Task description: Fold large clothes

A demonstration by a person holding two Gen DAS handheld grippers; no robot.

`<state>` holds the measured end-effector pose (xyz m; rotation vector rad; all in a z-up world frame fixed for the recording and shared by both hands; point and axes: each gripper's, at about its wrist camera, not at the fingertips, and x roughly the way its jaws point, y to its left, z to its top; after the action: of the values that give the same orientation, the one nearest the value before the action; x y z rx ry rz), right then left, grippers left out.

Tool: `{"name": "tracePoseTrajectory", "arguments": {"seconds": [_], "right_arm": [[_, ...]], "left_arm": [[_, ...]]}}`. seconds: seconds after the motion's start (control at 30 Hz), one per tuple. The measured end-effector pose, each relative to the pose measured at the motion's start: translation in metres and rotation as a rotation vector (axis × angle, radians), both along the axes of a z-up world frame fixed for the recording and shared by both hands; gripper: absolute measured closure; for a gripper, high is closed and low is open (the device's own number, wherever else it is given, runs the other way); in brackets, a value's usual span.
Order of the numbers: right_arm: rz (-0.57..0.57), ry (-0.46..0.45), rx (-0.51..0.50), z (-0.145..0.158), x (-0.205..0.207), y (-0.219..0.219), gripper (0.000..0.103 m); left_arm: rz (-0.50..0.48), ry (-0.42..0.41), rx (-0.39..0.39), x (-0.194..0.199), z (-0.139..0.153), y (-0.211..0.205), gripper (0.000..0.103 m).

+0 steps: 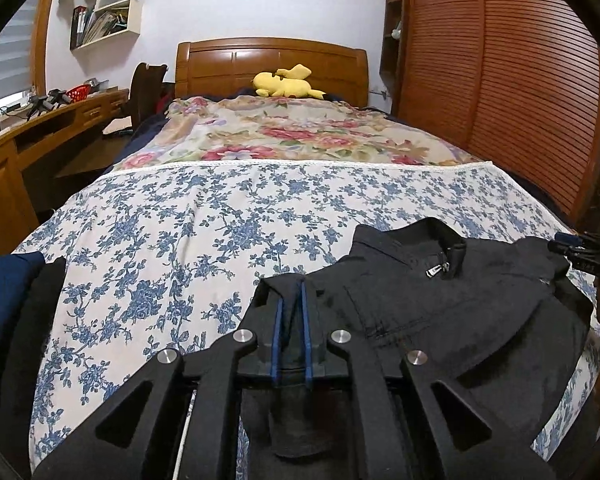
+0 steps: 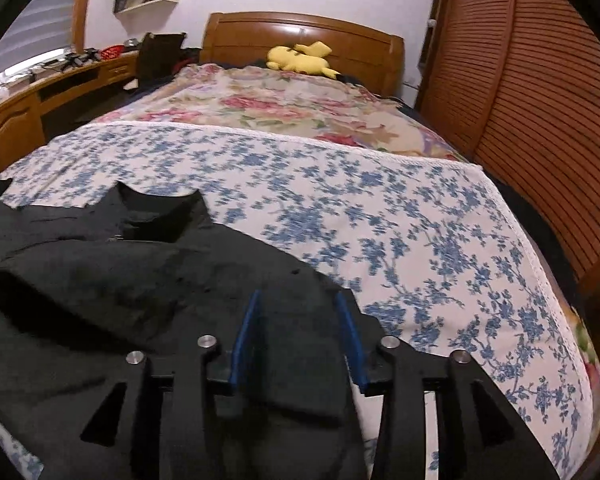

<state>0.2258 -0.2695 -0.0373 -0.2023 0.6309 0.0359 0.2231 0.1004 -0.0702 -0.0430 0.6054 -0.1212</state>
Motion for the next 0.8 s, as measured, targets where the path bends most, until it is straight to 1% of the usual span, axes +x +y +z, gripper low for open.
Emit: {"name": "tracePoseTrajectory", "arguments": {"seconds": [0.03,0.07,0.1,0.13,0.2,0.27,0.3,0.37,0.4,0.43,0.57,0.63,0.8], "right_arm": [[0.016,-0.003,0.002,0.003,-0.003,0.007,0.056],[0.031,-0.005,0.007,0.004,-0.005,0.012,0.055],[0.052,-0.006,0.015,0.006,-0.008,0.017,0.054],[0.075,-0.006,0.023,0.008,-0.011,0.025,0.052],[0.123,-0.001,0.033,0.01,-0.015,0.041,0.049],[0.172,0.004,0.034,0.009,-0.018,0.057,0.046],[0.197,0.008,0.035,0.009,-0.019,0.065,0.045],[0.244,0.021,0.037,0.007,-0.021,0.081,0.043],[0.261,0.028,0.036,0.006,-0.021,0.088,0.042],[0.279,0.038,0.034,0.004,-0.022,0.094,0.042],[0.346,0.075,0.017,-0.003,-0.022,0.116,0.041],[0.383,0.109,0.009,-0.007,-0.02,0.125,0.041],[0.455,0.165,-0.021,-0.012,-0.017,0.135,0.041]], "left_arm": [[0.0,0.0,-0.002,-0.001,0.0,0.001,0.085],[0.0,-0.003,-0.008,-0.003,0.001,0.002,0.081],[0.0,-0.008,-0.015,-0.004,0.002,0.003,0.073],[-0.001,-0.014,-0.022,-0.006,0.003,0.005,0.067],[0.002,-0.023,-0.032,-0.009,0.006,0.008,0.063],[0.01,-0.023,-0.028,-0.011,0.007,0.011,0.061],[0.012,-0.023,-0.026,-0.012,0.007,0.013,0.056],[0.014,-0.023,-0.029,-0.014,0.006,0.016,0.039],[0.014,-0.025,-0.035,-0.015,0.005,0.018,0.026],[0.015,-0.029,-0.042,-0.017,0.004,0.02,0.024],[0.015,-0.028,-0.038,-0.022,0.003,0.023,0.024],[0.016,-0.03,-0.037,-0.025,0.002,0.025,0.024],[0.011,-0.023,-0.026,-0.028,-0.001,0.026,0.024]]}}
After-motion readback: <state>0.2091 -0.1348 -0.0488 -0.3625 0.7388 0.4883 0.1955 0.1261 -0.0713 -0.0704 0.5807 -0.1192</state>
